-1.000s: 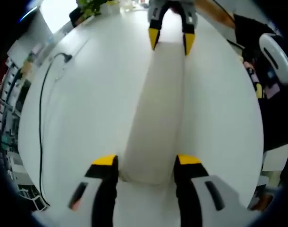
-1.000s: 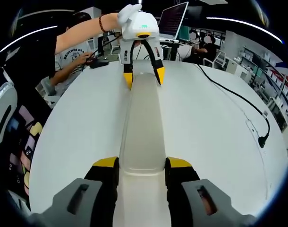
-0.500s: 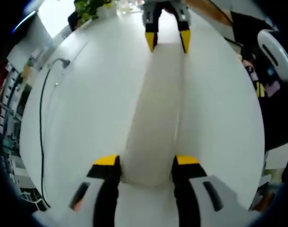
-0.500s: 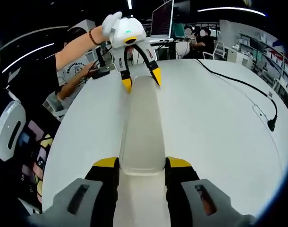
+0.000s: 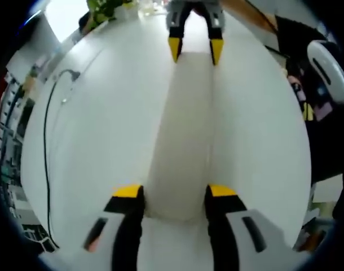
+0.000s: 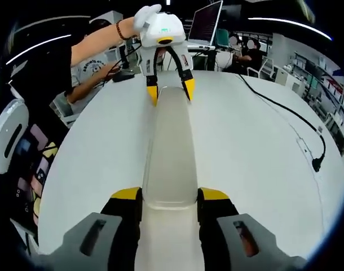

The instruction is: Arrange the utensils inside the cutlery case until each visible utensil rests in its matching compartment.

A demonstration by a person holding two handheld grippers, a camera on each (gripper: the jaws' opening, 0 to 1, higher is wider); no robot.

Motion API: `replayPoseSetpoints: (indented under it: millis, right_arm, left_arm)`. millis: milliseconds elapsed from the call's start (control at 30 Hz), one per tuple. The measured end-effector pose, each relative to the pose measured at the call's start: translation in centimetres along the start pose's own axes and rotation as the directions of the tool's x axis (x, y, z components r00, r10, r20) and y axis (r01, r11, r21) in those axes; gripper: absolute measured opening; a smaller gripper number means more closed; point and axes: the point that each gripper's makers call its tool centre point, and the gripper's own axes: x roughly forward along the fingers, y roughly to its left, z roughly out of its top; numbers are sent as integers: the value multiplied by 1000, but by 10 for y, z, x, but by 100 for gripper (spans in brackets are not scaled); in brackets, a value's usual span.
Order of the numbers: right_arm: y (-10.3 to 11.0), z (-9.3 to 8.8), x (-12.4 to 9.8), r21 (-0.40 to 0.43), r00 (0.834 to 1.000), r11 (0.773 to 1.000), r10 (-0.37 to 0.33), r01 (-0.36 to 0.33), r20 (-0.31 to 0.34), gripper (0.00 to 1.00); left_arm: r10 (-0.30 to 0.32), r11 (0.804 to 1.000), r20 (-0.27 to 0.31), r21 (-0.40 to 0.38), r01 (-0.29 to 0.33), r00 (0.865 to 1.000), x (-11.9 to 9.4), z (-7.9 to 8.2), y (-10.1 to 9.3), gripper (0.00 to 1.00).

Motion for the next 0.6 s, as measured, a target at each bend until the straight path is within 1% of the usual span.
replayPoseSetpoints:
  millis: [200, 467, 600]
  right_arm:
    - [-1, 1, -3, -2, 1000, 1000, -17, 17, -13, 39]
    - [-2, 0, -5, -11, 999, 999, -32, 32, -24, 39]
    - [-3, 0, -7, -19, 999, 999, -40, 40, -26, 38]
  left_arm:
    - [6, 1000, 2, -10, -6, 1000, -1, 0, 0, 46]
    - [6, 1000, 9, -30, -5, 1000, -9, 0, 0, 44]
    - [8, 999, 13, -42, -8, 1000, -20, 2, 1, 41]
